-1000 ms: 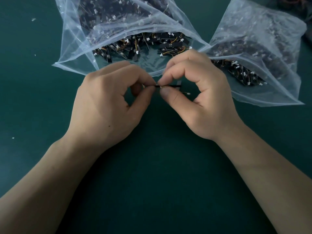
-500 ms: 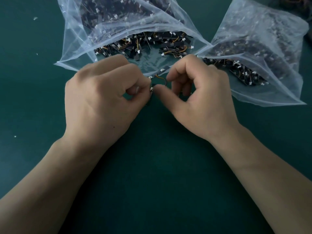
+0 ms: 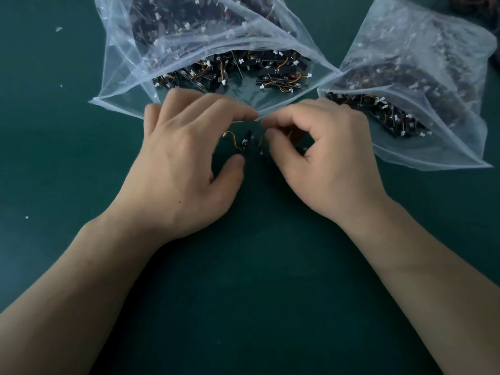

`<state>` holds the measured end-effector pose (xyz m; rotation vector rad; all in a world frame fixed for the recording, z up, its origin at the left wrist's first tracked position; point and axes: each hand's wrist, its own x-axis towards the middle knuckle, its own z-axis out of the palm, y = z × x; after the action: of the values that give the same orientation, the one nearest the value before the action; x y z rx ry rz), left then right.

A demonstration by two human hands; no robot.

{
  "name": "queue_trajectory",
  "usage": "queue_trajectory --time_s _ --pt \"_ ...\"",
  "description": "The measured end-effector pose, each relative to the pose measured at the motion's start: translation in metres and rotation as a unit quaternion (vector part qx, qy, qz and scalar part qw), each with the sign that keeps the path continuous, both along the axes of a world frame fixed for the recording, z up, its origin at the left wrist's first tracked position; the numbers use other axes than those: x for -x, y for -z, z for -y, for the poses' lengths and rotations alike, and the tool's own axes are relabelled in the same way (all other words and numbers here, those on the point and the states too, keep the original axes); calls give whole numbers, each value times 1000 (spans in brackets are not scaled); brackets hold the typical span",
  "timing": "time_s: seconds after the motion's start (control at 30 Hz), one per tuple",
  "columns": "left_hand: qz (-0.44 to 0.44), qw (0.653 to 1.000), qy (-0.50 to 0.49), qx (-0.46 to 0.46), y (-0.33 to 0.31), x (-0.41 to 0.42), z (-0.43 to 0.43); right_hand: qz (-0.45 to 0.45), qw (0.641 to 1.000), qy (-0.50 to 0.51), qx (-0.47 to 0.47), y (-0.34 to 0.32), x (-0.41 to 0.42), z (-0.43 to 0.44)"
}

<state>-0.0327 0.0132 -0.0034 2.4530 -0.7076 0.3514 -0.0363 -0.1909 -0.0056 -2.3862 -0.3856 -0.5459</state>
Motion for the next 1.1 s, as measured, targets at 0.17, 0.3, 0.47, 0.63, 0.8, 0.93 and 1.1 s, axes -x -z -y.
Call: queue_trajectory --time_s 0.17,0.3,0.47,0.63,0.8,0.93,1.1 --pt "-24 1000 2 -15 2 0 0 -9 999 -17 39 1 -1 2" --pt "-23 1000 -10 -8 3 0 1 -8 998 -18 59 1 0 0" --pt "-31 999 -4 -19 5 0 2 -23 996 -5 90 -2 1 -2" --pt "-22 999 5 -24 6 1 3 -37 995 -7 97 -4 1 -2" --pt "-34 999 -8 -9 7 -1 2 -37 992 -7 119 -4 3 -3" --pt "-42 999 -10 -4 6 -1 2 -27 990 -8 137 -4 3 -3" --pt "-42 998 -9 41 4 1 4 -5 997 -33 63 -1 2 -2"
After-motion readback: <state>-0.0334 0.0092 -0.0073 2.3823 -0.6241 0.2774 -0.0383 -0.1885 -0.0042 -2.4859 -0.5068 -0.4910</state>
